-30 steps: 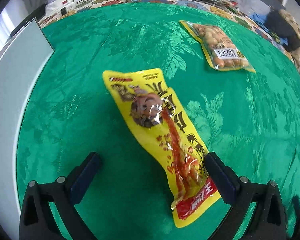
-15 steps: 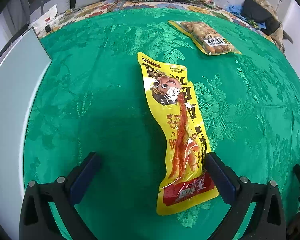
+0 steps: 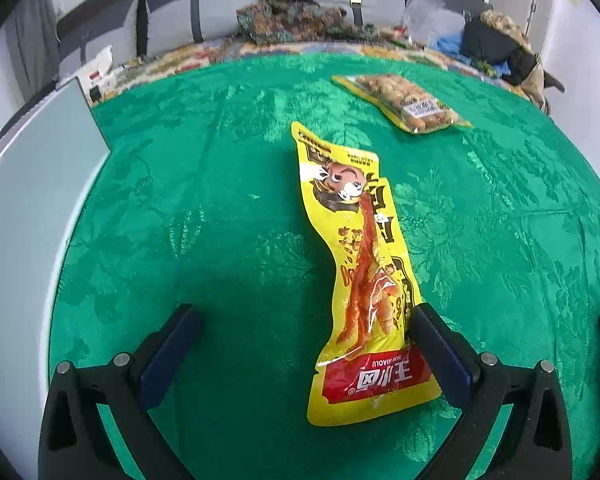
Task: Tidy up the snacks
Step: 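Move the left tool to the yellow tiger-print strip pack while the right tool returns over the bed, then grasp the tiger-print pack with the left tool while the right tool grasps the peanut pack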
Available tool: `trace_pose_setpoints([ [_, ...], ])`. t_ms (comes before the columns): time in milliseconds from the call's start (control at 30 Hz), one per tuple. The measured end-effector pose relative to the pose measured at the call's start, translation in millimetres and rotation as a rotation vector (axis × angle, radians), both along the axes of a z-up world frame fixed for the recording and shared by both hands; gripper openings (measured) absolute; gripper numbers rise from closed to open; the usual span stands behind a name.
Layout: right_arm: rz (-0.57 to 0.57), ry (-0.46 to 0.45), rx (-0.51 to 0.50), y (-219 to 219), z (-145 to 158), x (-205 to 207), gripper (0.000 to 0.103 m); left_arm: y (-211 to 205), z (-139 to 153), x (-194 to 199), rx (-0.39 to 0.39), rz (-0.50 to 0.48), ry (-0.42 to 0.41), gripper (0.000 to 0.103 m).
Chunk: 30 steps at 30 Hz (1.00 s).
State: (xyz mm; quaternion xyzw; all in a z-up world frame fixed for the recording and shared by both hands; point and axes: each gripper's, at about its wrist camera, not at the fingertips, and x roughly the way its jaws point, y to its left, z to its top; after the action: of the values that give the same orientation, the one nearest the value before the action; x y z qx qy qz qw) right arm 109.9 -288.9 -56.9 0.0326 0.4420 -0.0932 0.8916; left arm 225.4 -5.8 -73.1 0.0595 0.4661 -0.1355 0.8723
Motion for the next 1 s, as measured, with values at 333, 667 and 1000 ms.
trace_pose_setpoints([
  [333, -0.003, 0.002, -0.003, -0.3, -0.5, -0.4, 0.078, 0.0, -0.5, -1.4, -0.006, 0.007, -0.013, 0.103],
  [667, 0.066, 0.098, 0.049, 1.6, 8.3, 31.9, 0.084, 0.5, -0.7, -1.1, -0.007, 0.007, -0.013, 0.103],
  [1000, 0.241, 0.093, 0.104, 88.6, 34.4, 250.3, 0.082, 0.5, -1.0, -1.0, -0.008, 0.006, -0.013, 0.103],
])
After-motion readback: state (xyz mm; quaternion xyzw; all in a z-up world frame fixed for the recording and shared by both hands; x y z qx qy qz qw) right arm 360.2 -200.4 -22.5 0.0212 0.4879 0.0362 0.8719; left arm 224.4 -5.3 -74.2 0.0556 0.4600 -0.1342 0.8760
